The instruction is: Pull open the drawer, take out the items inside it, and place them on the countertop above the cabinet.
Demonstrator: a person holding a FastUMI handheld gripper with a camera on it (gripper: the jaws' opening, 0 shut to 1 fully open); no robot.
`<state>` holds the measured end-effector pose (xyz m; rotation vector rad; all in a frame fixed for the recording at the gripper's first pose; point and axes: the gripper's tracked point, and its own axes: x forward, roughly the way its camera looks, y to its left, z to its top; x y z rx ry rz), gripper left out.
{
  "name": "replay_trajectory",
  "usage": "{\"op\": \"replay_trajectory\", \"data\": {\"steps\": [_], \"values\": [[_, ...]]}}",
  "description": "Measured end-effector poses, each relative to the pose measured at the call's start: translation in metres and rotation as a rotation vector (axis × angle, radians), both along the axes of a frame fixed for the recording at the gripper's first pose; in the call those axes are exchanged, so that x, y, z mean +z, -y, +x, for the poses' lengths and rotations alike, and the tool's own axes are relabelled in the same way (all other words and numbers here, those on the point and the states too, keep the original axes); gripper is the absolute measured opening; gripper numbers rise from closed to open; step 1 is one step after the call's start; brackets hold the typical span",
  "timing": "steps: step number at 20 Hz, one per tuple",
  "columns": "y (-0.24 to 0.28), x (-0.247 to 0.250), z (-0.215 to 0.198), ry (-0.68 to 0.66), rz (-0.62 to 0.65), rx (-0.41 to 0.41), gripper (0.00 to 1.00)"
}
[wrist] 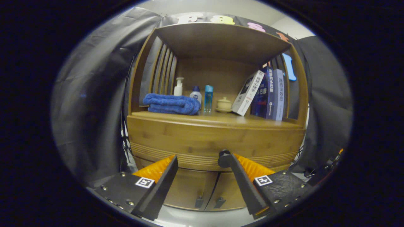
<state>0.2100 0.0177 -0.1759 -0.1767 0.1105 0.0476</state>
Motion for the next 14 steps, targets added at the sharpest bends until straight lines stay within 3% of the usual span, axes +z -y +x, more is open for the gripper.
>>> {"op": "replay_trajectory", "data": {"steps": [9, 11, 14], "values": [[0.041, -0.007, 0.042, 0.003, 0.057, -0.113, 1.00], [0.039, -0.014, 0.053, -0.020, 0.081, -0.097, 0.99], [0.046, -0.026, 0.069, -0.043, 0.043, -0.106, 0.67]]}}
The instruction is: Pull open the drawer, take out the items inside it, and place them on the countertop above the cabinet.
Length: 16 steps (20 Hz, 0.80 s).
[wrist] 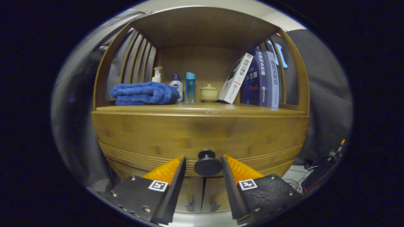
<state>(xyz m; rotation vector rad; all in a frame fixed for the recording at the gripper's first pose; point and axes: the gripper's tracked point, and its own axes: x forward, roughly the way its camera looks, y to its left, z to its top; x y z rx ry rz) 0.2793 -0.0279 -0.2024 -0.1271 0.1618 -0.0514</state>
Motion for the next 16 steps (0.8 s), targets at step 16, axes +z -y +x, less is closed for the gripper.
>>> {"op": "replay_trajectory", "data": {"steps": [16], "values": [[0.007, 0.008, 0.002, 0.046, 0.032, -0.020, 0.47]]}}
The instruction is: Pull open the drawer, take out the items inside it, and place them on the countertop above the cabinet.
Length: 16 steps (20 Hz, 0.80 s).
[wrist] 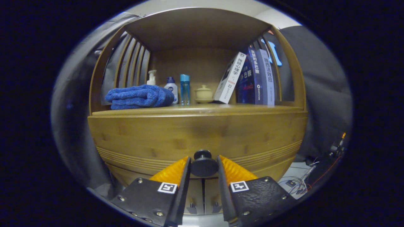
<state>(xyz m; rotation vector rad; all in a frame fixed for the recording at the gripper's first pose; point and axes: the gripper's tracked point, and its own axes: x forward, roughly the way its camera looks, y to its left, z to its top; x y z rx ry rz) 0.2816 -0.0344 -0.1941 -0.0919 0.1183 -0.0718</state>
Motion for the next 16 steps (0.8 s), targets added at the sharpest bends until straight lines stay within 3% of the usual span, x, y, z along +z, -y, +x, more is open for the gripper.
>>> {"op": "replay_trajectory", "data": {"steps": [4, 5, 6, 9, 10, 16], "values": [[-0.004, 0.001, 0.001, 0.009, 0.070, 0.017, 0.47], [-0.004, 0.003, -0.015, 0.006, 0.084, 0.016, 0.49], [-0.001, 0.000, -0.002, -0.007, 0.086, 0.006, 0.42], [0.004, 0.001, 0.003, -0.014, 0.044, -0.019, 0.42], [0.005, 0.002, 0.002, -0.019, 0.042, -0.020, 0.31], [0.003, 0.004, -0.006, -0.021, 0.014, 0.001, 0.31]]}}
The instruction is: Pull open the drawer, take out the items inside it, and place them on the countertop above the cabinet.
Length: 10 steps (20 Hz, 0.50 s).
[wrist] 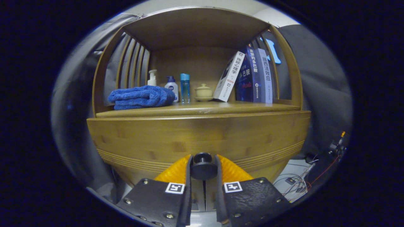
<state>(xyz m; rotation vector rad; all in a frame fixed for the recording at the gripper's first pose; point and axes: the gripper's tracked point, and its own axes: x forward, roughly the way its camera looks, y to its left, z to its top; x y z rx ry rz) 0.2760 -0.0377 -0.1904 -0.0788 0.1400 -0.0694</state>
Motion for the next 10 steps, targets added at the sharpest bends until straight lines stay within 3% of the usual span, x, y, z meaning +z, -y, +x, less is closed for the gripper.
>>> {"op": "replay_trajectory", "data": {"steps": [10], "values": [[-0.0024, -0.0030, 0.0000, -0.007, -0.066, 0.033, 0.31]]}}
